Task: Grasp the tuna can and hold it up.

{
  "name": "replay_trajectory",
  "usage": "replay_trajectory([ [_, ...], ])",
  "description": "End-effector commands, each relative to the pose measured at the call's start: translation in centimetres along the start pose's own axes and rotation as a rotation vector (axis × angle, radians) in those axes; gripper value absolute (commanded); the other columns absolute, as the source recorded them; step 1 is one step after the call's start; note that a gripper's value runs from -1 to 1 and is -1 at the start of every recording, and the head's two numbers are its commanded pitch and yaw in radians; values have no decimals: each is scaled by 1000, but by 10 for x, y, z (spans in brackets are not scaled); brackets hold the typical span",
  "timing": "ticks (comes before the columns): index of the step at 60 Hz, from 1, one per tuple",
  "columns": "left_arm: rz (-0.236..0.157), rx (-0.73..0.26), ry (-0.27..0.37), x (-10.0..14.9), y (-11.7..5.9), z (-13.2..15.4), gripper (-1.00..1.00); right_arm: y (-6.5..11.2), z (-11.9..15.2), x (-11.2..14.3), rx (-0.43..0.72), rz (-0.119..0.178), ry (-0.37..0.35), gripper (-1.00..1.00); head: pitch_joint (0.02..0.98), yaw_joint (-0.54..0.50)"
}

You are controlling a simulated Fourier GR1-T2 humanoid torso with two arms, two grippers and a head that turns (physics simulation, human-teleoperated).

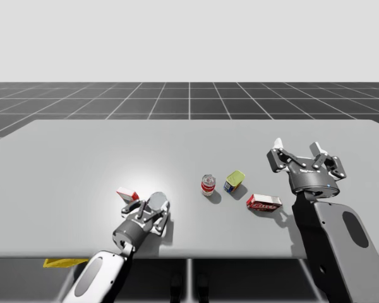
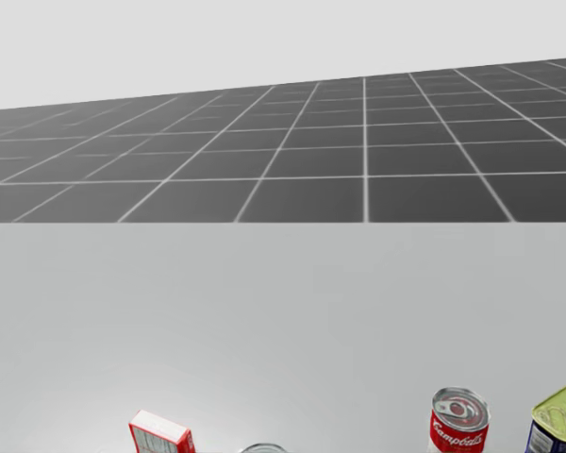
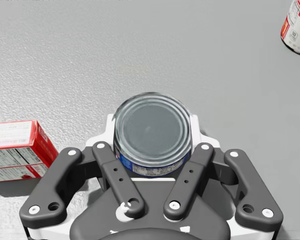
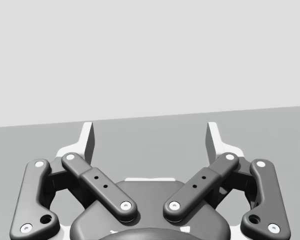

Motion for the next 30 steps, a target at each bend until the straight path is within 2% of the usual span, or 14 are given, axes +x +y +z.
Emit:
replay_trajectory([
  [1,-54,-117,-48,21,-15,6,1000,-1,-1,0,1,-1,1,-1000,461,187],
  [19,-121,-106,-143,69,-12,25,1000,-1,-1,0,2,1,0,-1000,465,189],
  [30,-179,-75,-225,103,-9,35,1000,-1,-1,0,5,-2,2,-1000,463,186],
])
